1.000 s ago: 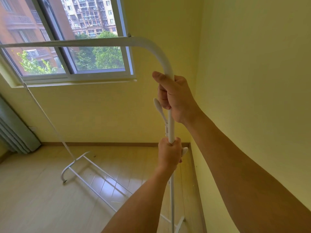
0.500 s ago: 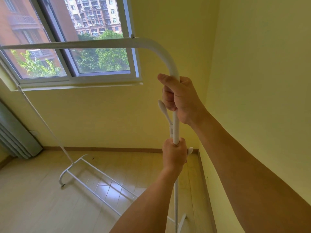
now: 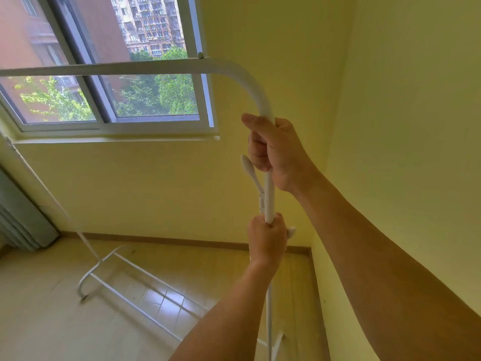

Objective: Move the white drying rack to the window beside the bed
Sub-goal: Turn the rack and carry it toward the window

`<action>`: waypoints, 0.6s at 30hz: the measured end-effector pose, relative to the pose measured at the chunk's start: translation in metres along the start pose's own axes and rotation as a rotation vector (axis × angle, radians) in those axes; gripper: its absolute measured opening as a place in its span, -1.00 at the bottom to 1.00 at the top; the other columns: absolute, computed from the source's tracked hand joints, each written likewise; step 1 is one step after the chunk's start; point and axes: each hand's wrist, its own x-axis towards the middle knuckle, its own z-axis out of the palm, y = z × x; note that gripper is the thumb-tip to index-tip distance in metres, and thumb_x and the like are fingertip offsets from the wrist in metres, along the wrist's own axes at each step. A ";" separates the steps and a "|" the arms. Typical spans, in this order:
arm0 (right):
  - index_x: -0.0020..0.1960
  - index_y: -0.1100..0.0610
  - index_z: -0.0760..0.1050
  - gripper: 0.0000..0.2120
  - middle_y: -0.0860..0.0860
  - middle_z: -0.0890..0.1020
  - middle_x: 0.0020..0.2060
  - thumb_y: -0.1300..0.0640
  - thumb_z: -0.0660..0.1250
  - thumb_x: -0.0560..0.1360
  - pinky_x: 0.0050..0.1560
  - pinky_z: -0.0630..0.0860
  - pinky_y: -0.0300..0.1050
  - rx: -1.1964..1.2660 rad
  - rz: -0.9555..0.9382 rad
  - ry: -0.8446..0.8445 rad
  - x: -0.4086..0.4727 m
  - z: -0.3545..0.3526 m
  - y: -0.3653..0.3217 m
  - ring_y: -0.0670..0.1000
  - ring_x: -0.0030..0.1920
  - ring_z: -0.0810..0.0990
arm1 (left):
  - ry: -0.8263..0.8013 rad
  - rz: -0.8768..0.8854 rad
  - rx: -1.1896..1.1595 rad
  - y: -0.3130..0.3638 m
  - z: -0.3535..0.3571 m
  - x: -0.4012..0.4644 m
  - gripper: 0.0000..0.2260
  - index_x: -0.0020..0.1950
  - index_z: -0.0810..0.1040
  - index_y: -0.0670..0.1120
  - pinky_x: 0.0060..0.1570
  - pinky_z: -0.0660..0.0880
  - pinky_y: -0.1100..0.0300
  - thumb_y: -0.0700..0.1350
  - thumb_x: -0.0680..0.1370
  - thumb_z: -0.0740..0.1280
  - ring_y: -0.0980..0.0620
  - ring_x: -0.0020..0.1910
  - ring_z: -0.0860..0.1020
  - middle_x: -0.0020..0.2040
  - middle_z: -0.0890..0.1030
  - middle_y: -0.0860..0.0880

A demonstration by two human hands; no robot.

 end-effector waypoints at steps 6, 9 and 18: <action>-0.45 0.06 0.11 -0.50 -0.03 0.12 -0.58 0.18 0.28 0.57 -0.54 0.07 -0.22 0.005 0.008 -0.026 0.038 -0.034 0.008 -0.01 -0.55 0.04 | 0.052 -0.008 0.029 -0.001 0.033 0.038 -0.72 -0.49 0.33 -0.06 -0.67 0.35 0.20 -0.06 0.43 0.18 0.01 -0.61 0.41 -0.56 0.39 -0.03; -0.45 0.05 0.11 -0.50 -0.04 0.13 -0.58 0.17 0.28 0.56 -0.54 0.07 -0.22 0.009 0.018 -0.041 0.053 -0.048 0.010 -0.01 -0.54 0.04 | 0.066 0.029 0.040 -0.003 0.047 0.053 -0.71 -0.45 0.38 -0.08 -0.66 0.39 0.22 -0.08 0.48 0.20 0.05 -0.60 0.44 -0.54 0.43 -0.05; -0.44 0.05 0.13 -0.52 -0.05 0.16 -0.57 0.14 0.30 0.56 -0.55 0.10 -0.19 -0.011 0.054 -0.041 0.098 -0.072 0.018 -0.02 -0.54 0.07 | 0.097 0.003 0.055 -0.007 0.071 0.105 -0.69 -0.42 0.42 -0.15 -0.70 0.37 0.23 -0.11 0.52 0.20 0.05 -0.65 0.43 -0.56 0.44 -0.07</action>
